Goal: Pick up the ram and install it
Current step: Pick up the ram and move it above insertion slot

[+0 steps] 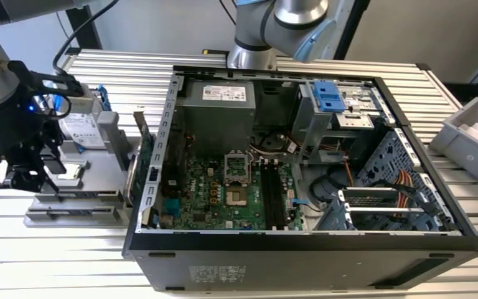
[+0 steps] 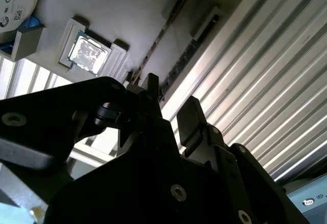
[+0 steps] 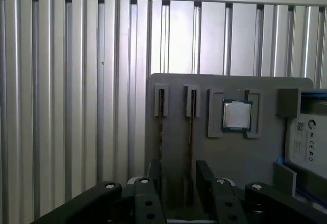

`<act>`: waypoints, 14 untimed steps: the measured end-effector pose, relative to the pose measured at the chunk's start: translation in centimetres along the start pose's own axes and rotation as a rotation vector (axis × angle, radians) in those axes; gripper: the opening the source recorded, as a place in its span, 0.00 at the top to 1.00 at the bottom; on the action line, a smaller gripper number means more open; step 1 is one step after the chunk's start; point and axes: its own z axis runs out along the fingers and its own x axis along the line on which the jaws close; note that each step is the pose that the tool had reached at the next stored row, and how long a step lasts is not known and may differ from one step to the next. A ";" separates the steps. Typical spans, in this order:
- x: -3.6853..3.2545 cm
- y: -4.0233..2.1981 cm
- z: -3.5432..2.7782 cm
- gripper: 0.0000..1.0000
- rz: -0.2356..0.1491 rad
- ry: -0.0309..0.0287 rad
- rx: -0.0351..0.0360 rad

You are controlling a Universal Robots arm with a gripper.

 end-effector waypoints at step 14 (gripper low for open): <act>0.90 0.07 1.81 0.00 0.013 0.0000 0.0002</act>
